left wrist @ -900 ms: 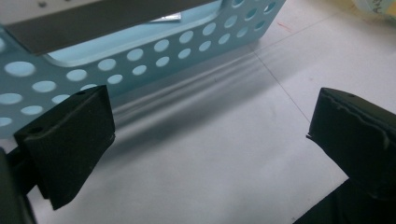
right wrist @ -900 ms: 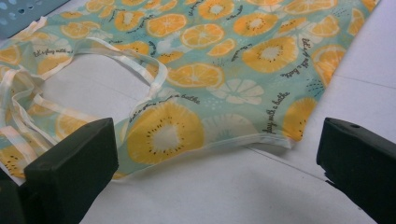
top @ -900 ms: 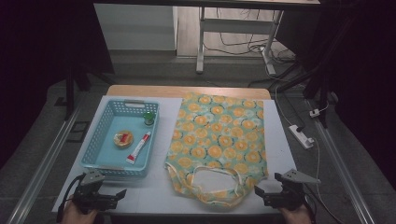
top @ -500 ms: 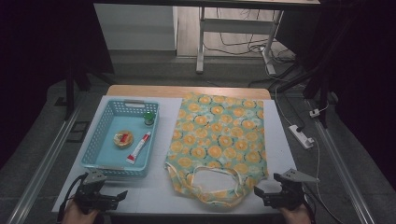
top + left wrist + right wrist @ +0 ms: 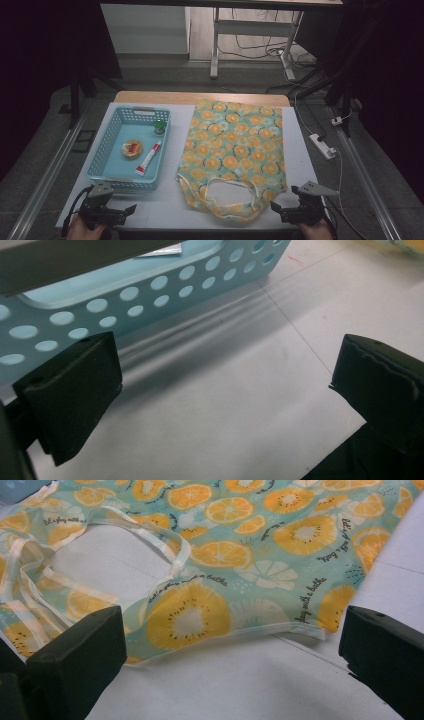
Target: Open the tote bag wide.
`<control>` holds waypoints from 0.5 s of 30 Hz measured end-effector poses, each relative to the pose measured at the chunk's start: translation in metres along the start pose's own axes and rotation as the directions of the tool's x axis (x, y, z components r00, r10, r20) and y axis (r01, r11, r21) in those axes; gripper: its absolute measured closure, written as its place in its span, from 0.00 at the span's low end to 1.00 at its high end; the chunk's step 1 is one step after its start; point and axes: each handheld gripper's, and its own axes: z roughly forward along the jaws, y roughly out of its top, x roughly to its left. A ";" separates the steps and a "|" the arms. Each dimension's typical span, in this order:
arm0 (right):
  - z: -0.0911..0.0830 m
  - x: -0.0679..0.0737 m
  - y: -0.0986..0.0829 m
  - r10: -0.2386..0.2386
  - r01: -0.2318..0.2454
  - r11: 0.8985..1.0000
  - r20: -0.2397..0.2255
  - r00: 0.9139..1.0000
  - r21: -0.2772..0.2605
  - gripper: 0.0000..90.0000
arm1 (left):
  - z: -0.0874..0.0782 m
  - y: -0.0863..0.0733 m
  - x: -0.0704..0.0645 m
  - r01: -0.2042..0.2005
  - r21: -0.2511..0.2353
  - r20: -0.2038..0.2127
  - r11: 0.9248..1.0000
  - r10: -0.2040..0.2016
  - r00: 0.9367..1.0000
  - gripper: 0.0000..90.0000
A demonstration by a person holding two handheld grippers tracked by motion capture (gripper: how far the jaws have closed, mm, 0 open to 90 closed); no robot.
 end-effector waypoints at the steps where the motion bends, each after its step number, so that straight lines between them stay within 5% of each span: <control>1: 0.000 0.000 0.000 -0.001 0.001 1.000 0.000 1.000 0.001 0.00 | 0.000 0.000 0.000 0.000 0.000 0.000 1.000 0.000 1.000 0.00; 15: 0.002 0.005 0.002 -0.032 0.032 0.999 -0.014 0.999 0.005 0.00 | -0.001 -0.001 0.001 0.005 -0.008 0.016 1.000 -0.004 1.000 0.01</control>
